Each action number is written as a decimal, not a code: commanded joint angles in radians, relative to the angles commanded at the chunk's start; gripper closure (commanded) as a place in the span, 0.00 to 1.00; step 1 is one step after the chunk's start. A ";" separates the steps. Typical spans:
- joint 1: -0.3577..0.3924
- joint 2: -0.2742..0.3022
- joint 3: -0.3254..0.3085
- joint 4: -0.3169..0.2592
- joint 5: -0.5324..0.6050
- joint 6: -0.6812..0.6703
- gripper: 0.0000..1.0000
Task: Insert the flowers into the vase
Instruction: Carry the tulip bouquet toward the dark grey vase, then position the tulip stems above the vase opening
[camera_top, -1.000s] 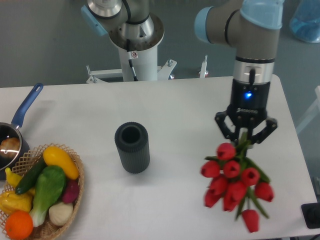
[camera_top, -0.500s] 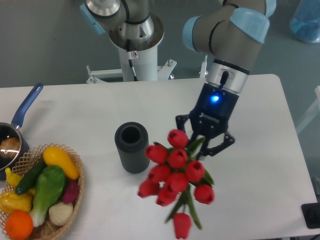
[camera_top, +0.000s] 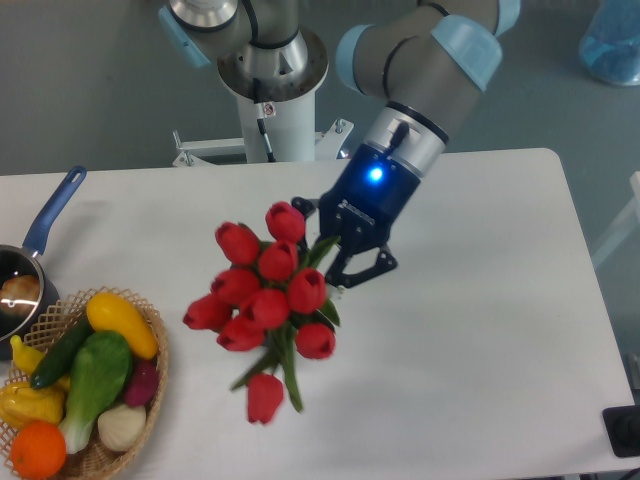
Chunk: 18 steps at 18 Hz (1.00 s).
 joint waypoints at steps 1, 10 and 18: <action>0.002 0.003 -0.005 0.000 -0.017 0.003 0.75; 0.035 0.044 -0.077 0.002 -0.121 0.035 0.75; 0.034 0.094 -0.157 0.002 -0.128 0.072 0.75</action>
